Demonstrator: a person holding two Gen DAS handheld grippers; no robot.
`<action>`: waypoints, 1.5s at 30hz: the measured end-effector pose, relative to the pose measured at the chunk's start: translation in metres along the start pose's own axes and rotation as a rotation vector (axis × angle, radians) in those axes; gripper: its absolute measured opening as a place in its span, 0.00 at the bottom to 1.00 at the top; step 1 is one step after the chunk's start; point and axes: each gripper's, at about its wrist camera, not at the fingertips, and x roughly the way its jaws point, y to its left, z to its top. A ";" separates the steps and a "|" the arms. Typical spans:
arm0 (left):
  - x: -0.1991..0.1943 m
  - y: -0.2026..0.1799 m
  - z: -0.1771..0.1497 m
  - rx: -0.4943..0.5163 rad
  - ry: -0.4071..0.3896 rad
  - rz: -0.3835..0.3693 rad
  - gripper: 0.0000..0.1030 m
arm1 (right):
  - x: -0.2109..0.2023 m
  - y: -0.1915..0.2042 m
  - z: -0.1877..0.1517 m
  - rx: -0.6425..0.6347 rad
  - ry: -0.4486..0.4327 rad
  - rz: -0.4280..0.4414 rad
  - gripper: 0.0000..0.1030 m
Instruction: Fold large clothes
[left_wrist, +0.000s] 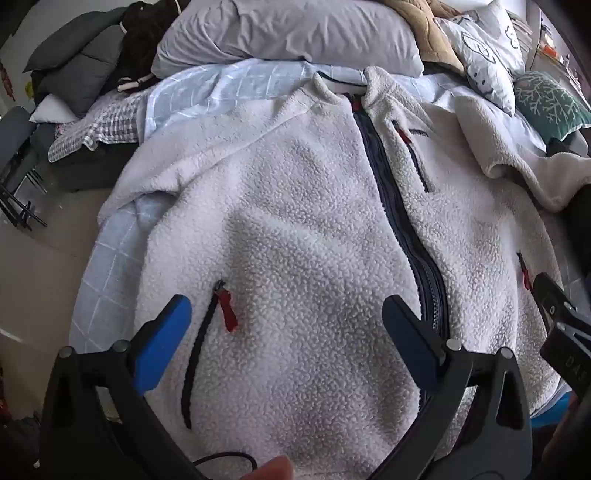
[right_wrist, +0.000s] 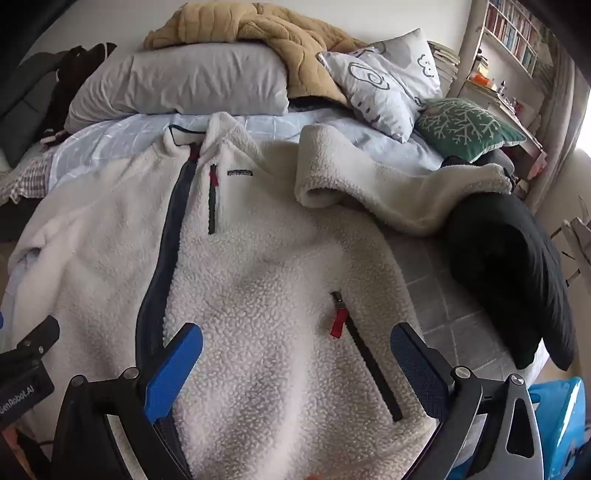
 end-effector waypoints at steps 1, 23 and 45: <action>0.001 0.000 0.000 -0.006 0.013 -0.007 1.00 | 0.001 0.000 0.000 0.003 0.001 0.001 1.00; 0.016 -0.005 -0.010 0.023 0.059 -0.053 1.00 | 0.014 0.003 -0.006 -0.003 0.036 0.002 1.00; 0.015 -0.006 -0.008 0.016 0.077 -0.061 1.00 | 0.012 0.007 -0.004 -0.014 0.038 0.002 1.00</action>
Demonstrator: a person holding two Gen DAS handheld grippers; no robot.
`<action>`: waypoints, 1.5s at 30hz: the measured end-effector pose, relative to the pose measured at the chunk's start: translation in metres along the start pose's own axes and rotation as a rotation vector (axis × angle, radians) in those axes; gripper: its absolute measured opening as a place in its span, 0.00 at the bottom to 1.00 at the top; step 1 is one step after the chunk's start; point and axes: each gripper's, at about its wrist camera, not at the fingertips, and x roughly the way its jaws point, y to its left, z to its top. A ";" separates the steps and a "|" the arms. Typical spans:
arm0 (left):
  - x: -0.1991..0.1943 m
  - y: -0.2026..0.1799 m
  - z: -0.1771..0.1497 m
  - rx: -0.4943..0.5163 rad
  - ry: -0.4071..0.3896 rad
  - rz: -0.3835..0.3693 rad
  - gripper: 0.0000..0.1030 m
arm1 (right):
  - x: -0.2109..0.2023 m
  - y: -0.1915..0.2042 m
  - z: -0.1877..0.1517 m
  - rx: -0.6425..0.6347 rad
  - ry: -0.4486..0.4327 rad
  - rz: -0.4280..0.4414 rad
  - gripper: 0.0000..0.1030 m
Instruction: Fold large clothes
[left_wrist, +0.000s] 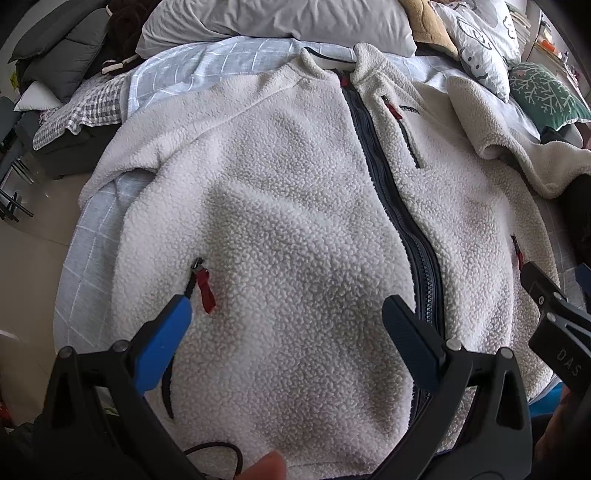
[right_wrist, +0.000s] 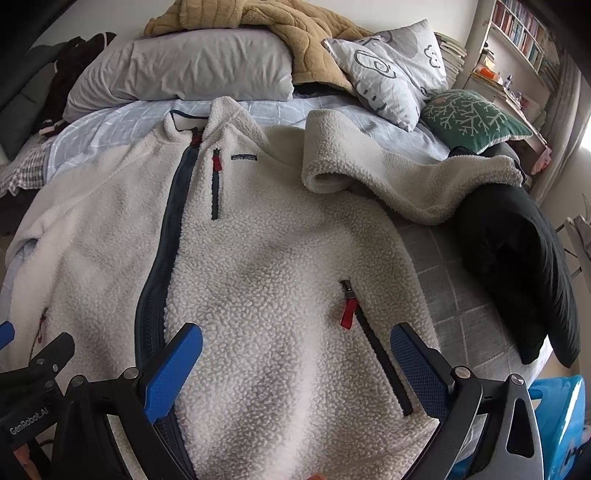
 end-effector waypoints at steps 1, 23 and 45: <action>0.000 0.000 0.000 -0.001 0.001 0.000 1.00 | 0.000 0.000 0.000 0.002 0.000 0.000 1.00; 0.002 0.001 0.000 -0.006 0.010 -0.003 1.00 | 0.001 -0.001 0.000 0.005 0.004 -0.001 1.00; 0.003 0.003 0.000 -0.009 0.009 -0.005 1.00 | 0.002 0.000 -0.001 -0.003 0.007 -0.004 1.00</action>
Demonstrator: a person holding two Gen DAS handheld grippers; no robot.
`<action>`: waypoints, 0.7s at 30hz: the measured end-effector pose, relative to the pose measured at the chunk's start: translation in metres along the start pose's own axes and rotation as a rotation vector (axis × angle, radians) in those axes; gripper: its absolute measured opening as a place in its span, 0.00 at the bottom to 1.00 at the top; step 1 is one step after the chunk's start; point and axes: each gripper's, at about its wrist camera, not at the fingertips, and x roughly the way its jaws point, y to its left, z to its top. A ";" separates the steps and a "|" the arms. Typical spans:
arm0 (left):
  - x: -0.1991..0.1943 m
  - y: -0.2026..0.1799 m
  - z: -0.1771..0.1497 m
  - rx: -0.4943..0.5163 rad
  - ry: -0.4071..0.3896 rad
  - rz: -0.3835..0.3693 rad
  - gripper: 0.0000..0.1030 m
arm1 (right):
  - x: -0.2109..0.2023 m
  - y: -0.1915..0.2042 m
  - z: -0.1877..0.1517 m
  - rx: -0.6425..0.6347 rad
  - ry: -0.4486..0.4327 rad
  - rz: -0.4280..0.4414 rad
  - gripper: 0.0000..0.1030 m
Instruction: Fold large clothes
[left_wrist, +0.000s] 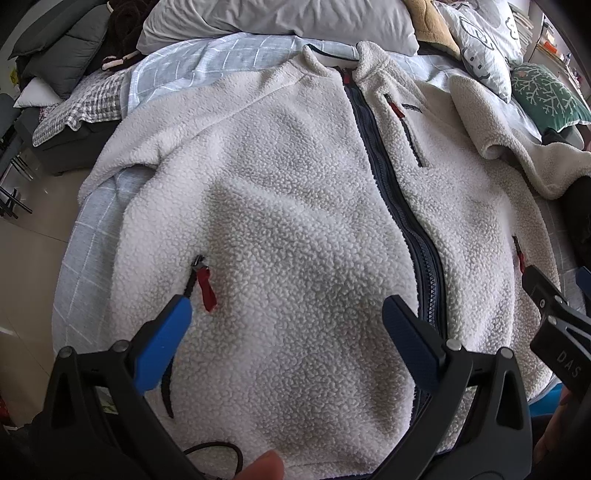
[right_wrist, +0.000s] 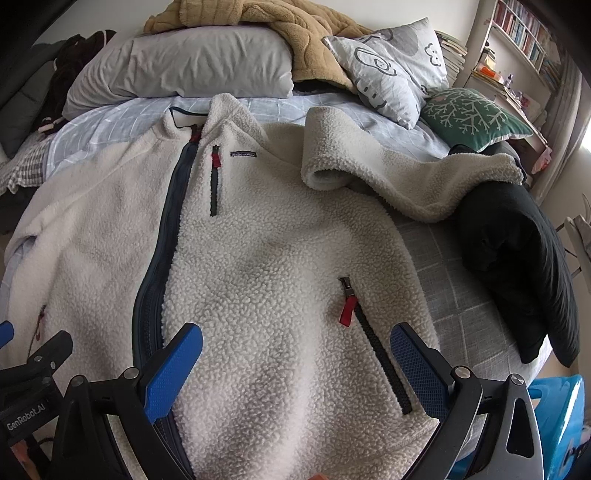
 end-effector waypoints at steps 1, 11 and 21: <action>0.000 0.001 0.001 -0.001 -0.002 -0.003 1.00 | 0.000 0.000 0.000 -0.002 0.000 -0.004 1.00; -0.005 0.017 0.009 -0.043 -0.040 0.013 1.00 | 0.001 0.000 0.000 -0.021 0.001 -0.029 1.00; -0.012 0.024 0.011 -0.061 -0.087 0.015 1.00 | 0.001 -0.009 0.000 -0.013 0.003 -0.047 1.00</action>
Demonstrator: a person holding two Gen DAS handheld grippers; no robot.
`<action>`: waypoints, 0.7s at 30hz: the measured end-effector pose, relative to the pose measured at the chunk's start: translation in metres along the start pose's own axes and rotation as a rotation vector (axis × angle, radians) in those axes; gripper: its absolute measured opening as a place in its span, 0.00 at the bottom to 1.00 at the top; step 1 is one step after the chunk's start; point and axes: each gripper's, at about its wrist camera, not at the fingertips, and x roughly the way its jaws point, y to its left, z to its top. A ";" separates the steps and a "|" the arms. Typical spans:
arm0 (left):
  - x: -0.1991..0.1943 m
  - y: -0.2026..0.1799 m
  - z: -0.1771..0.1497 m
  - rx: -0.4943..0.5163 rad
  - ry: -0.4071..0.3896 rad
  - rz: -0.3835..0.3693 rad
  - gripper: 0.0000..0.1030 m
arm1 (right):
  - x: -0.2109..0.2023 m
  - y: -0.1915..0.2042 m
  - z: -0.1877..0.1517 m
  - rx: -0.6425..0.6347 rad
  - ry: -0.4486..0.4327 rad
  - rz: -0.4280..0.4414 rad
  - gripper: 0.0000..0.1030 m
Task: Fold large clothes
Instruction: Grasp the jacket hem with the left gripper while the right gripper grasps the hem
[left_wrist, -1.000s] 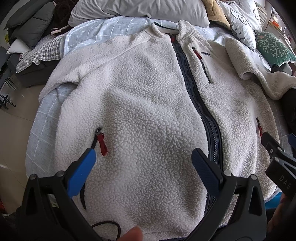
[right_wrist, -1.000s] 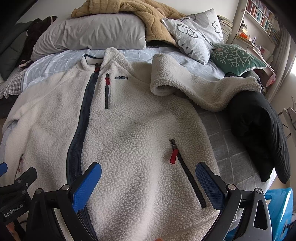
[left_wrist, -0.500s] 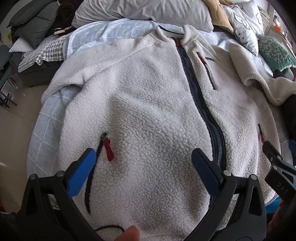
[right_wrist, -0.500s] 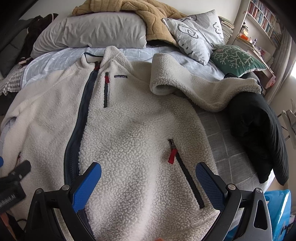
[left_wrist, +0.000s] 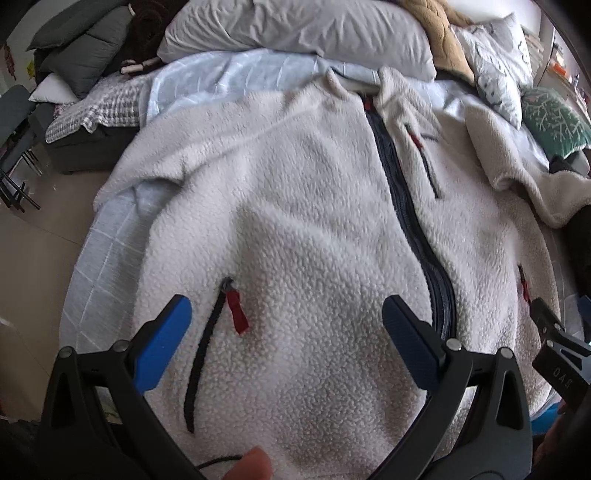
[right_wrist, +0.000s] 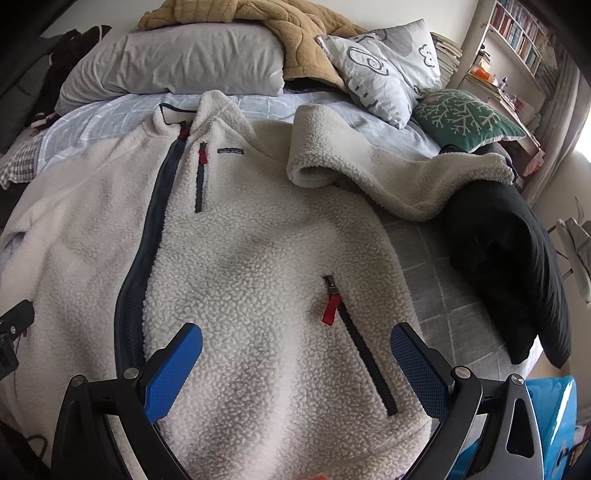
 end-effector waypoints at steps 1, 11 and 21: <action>-0.002 0.002 0.002 0.006 -0.021 -0.017 1.00 | -0.001 0.000 0.001 -0.009 -0.001 0.001 1.00; 0.025 0.074 0.058 -0.052 0.138 -0.231 1.00 | 0.022 -0.049 0.031 -0.071 0.071 0.074 1.00; 0.145 0.162 0.078 -0.316 0.320 -0.234 0.80 | 0.100 -0.108 0.050 0.121 0.216 0.350 0.91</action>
